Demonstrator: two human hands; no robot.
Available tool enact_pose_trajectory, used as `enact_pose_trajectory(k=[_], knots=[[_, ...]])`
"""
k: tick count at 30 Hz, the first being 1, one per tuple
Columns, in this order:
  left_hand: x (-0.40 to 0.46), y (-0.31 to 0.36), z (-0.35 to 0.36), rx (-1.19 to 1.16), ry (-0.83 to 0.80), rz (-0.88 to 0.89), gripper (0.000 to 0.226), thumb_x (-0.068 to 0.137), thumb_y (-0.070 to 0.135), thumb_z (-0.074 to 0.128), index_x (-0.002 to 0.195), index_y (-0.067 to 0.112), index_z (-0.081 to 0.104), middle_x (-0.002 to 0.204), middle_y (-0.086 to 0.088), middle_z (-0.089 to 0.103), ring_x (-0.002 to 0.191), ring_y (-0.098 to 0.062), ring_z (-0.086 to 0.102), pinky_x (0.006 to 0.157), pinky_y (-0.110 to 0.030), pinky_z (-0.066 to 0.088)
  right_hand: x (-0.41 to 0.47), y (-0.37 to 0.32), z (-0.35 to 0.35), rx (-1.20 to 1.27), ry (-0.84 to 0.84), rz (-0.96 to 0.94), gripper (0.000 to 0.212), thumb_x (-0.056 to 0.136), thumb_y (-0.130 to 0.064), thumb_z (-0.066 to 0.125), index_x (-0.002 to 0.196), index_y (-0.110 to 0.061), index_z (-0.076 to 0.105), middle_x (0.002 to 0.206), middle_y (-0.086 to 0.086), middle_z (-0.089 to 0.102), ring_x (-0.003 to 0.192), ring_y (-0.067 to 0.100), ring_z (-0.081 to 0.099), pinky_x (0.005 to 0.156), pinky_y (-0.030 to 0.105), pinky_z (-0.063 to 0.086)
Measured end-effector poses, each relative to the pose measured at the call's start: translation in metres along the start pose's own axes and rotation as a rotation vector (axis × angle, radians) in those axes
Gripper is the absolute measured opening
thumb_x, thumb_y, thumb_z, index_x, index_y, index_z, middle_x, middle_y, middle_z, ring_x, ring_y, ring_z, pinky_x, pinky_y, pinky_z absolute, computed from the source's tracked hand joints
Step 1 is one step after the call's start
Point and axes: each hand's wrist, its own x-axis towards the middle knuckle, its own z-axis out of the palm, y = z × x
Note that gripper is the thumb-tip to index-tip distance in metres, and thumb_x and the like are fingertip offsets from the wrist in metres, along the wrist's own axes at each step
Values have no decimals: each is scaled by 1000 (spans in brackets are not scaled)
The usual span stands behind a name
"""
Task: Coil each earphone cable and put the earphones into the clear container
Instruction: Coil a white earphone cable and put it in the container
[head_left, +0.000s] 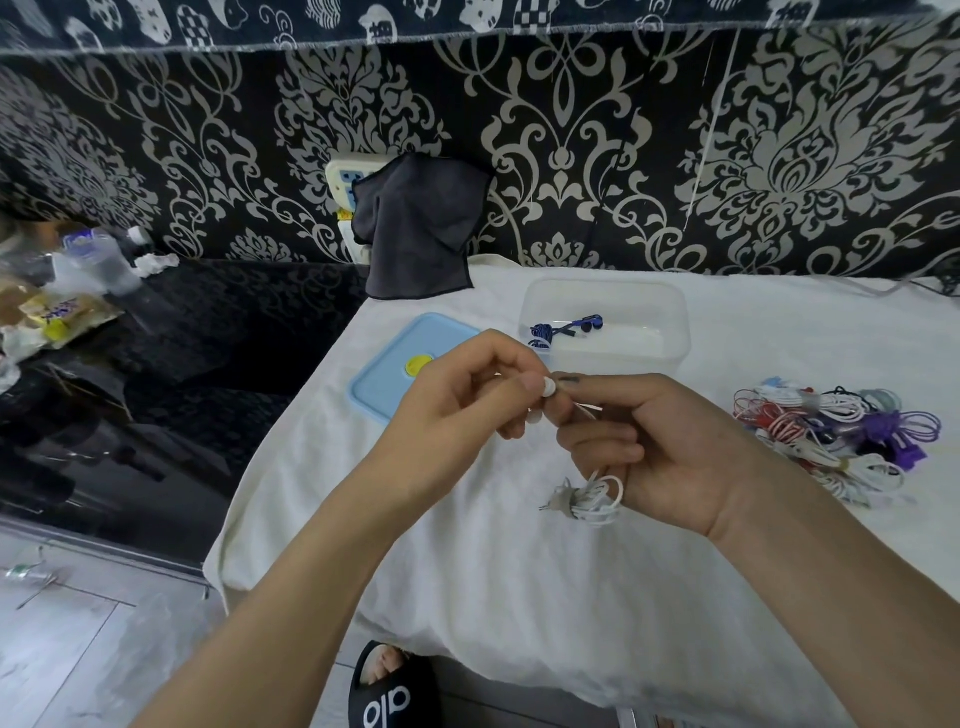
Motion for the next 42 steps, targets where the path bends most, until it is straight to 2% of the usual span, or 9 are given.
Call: enact_pose_trajectory(k=[7,13,18,23,27,32,35,39,42], knots=[[0,0,0,14,18,20,20,93,11,57,97,-7,61,85,-19,72,69,-15,56,69,-24,50,0,0,0,-14,11,-2,9,90,-4,58,98,-4,62,71,3,58,43,4,24,33,12,24],[2,0,-2,3,30,-7,32,99,20,41,97,-3,63,92,-28,66,71,-19,53,72,-31,47,0,-1,0,-13,-3,-3,24,87,-5,60,111,-4,59,74,2,63,45,5,21,33,12,25],[3,-4,2,116,60,1,12,100,7,58,92,-2,60,70,9,70,63,-4,55,63,-18,44,2,0,0,-44,44,-55,21,81,-4,64,101,-5,59,73,6,62,44,4,22,34,13,24],[9,-7,4,186,76,-67,8,96,5,59,88,5,62,62,15,64,58,-2,53,59,-14,42,6,0,-3,-82,101,-79,20,71,-4,67,91,-3,64,76,8,64,45,4,22,35,13,23],[19,-10,6,226,139,-109,15,99,19,58,88,13,65,69,8,63,63,-10,52,63,-21,43,7,-4,-4,-66,174,-128,5,83,0,63,83,-5,66,74,8,62,46,5,21,37,14,21],[45,-15,14,109,271,-229,36,106,30,42,96,3,63,75,2,63,65,-14,55,64,-30,44,11,-31,2,-24,259,-350,7,92,0,59,87,-6,59,71,8,61,48,7,27,39,15,28],[61,-22,19,122,258,-258,32,105,31,43,102,5,62,82,2,67,72,-14,61,73,-34,49,15,-63,16,-44,228,-516,11,94,1,56,84,-3,59,68,6,58,51,7,30,46,16,32],[76,-30,18,209,319,-256,19,103,33,46,104,24,62,98,9,67,96,-12,66,87,-31,50,40,-102,29,-239,272,-722,11,93,0,53,88,-5,61,70,4,57,48,7,38,57,21,45],[83,-35,19,310,331,-234,22,104,33,45,119,29,60,122,6,55,104,-4,55,82,-21,40,68,-105,24,-539,309,-684,10,92,1,55,92,-4,64,73,7,62,53,8,52,65,23,50]])
